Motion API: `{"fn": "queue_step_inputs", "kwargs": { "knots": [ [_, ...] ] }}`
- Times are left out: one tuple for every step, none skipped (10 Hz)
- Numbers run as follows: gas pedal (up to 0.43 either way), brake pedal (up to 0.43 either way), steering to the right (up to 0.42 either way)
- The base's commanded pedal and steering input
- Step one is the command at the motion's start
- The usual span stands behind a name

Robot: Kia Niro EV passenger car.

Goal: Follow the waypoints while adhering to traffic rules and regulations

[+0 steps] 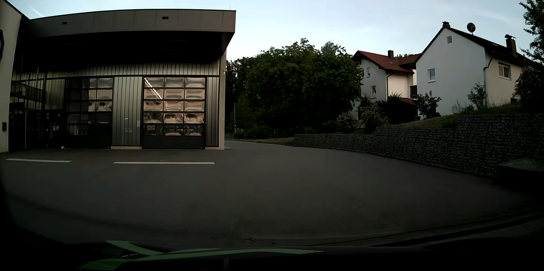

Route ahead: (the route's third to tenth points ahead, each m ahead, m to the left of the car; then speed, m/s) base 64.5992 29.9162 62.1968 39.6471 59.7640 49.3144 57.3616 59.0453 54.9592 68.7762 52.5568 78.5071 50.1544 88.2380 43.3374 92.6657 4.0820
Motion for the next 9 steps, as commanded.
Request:
{"fn": "queue_step_inputs", "kwargs": {
  "knots": [
    [0.047,0.000,-0.012],
    [0.047,0.000,0.000],
    [0.047,0.000,0.009],
    [0.047,0.000,0.011],
    [0.047,0.000,0.009],
    [0.047,0.000,0.008],
    [0.047,0.000,0.006],
    [0.047,0.000,0.004],
    [0.047,0.000,0.003]
  ]
}}
